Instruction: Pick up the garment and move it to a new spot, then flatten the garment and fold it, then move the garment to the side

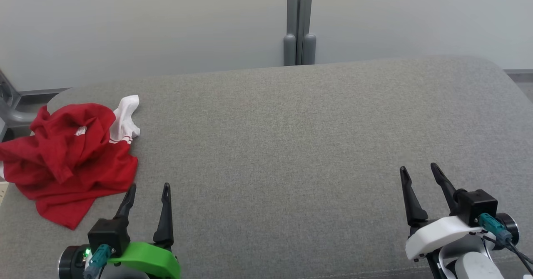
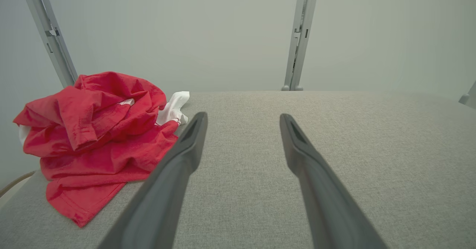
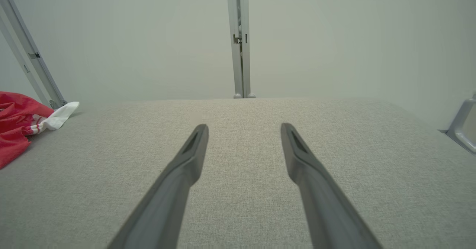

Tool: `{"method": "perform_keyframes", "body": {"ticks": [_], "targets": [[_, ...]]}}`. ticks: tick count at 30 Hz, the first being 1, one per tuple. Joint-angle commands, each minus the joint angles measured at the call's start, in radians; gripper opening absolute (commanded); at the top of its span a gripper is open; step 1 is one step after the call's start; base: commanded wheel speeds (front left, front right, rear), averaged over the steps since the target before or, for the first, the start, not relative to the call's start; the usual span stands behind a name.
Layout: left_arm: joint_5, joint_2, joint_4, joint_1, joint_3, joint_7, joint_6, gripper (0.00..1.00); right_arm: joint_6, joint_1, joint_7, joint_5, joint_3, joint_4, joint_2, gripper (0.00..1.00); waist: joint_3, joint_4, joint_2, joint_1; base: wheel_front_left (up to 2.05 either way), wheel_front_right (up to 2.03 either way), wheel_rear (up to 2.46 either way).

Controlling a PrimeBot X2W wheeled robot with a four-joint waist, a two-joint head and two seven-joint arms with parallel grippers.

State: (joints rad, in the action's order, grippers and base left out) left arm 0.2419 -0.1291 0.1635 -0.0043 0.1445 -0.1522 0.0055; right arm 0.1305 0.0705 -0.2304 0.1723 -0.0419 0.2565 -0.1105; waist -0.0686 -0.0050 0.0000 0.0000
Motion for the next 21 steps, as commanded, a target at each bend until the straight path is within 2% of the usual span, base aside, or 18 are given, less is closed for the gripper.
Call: {"method": "perform_keyframes", "body": {"ticks": [1, 10, 21], "targets": [[-0.017, 0.003, -0.011, 0.023, 0.006, -0.009, 0.006, 1.00, 0.000, -0.013, -0.001, -0.023, 0.007, -0.011, -0.006, 1.00, -0.001, 0.000, 0.0000, 0.0000, 0.00, 0.00, 0.00], [-0.049, 0.010, -0.034, 0.051, 0.022, -0.022, 0.023, 1.00, 0.000, -0.044, -0.003, -0.063, 0.020, -0.028, -0.005, 1.00, -0.007, 0.001, 0.0000, 0.0000, 0.00, 0.00, 0.00], [-0.016, 0.009, -0.024, 0.046, 0.004, -0.014, 0.035, 1.00, 0.000, -0.032, -0.014, 0.006, -0.005, -0.024, -0.005, 1.00, -0.005, 0.008, 0.0000, 0.0000, 0.00, 0.00, 0.00]]}}
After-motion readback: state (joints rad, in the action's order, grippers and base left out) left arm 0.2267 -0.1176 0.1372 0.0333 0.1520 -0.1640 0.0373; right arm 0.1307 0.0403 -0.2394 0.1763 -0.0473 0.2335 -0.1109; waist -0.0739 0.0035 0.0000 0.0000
